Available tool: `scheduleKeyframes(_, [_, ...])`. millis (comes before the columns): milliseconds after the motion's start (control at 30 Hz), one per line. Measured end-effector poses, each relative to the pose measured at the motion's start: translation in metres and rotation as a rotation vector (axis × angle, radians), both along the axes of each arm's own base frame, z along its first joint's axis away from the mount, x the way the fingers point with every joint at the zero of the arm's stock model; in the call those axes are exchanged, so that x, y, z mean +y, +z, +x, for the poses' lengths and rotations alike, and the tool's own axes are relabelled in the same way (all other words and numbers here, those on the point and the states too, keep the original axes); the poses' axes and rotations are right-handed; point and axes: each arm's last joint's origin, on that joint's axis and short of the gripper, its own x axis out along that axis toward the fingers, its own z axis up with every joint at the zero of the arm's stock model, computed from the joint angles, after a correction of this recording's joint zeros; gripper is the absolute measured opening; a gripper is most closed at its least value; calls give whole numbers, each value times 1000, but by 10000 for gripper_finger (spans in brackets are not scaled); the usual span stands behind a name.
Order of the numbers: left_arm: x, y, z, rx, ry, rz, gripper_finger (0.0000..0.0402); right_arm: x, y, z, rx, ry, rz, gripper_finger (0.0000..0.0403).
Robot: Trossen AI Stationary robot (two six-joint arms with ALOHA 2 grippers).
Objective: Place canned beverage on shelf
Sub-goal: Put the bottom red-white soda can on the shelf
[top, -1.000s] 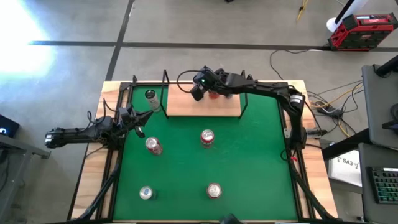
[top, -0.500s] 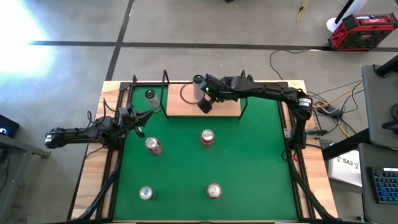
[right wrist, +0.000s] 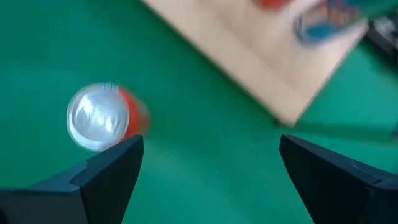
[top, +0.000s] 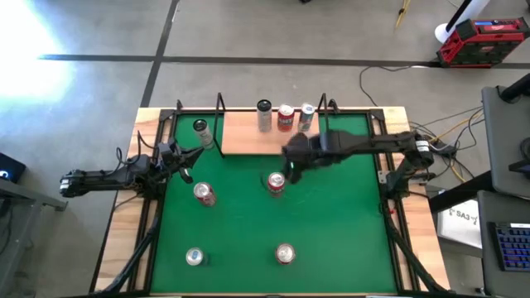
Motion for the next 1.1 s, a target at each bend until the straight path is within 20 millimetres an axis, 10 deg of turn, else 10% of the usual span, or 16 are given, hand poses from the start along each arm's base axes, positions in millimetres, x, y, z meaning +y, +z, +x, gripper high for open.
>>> scheduleKeyframes(367, [0,0,0,0,0,0,0,123,-17,-33,-67,-181,76,368])
scheduleKeyframes(567, [0,0,0,-1,0,0,0,174,-37,-47,-100,74,92,368])
scheduleKeyframes(1100, [0,0,0,0,0,0,0,211,-52,-37,-145,1008,-16,368])
